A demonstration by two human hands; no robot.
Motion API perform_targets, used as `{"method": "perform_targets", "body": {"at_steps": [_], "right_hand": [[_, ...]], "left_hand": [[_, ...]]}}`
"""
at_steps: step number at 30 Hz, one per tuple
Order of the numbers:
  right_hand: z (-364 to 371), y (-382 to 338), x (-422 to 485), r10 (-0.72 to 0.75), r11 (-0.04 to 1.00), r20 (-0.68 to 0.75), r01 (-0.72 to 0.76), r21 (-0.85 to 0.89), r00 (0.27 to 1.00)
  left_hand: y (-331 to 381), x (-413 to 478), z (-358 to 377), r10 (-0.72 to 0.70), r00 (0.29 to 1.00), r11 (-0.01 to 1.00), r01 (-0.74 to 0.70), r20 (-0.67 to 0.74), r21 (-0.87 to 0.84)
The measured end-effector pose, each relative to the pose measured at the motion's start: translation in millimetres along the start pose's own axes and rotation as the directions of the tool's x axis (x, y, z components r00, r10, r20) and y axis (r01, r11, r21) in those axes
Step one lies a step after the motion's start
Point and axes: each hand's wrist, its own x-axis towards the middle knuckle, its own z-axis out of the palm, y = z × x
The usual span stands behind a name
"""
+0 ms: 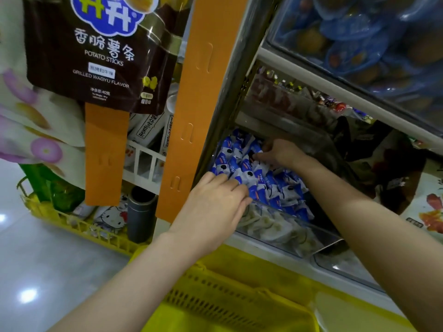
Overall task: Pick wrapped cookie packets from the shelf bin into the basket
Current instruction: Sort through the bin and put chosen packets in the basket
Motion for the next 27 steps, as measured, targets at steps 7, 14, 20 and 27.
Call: {"method": "perform_targets", "body": {"at_steps": [7, 14, 20, 27], "right_hand": [[21, -18, 14, -0.014, 0.999, -0.044, 0.015, 0.035, 0.999], [14, -5, 16, -0.065, 0.983, 0.059, 0.053, 0.174, 0.996], [23, -8, 17, -0.144, 0.988, 0.027, 0.143, 0.053, 0.989], [-10, 16, 14, -0.148, 0.954, -0.250, 0.204, 0.218, 0.957]], "left_hand": [[1, 0, -1, -0.006, 1.000, 1.000, 0.006, -0.011, -0.029], [1, 1, 2, -0.003, 0.999, 1.000, 0.003, -0.050, 0.015], [-1, 0, 4, 0.016, 0.998, 1.000, -0.016, -0.065, 0.000], [-1, 0, 5, 0.012, 0.998, 1.000, -0.013, -0.061, -0.012]]}}
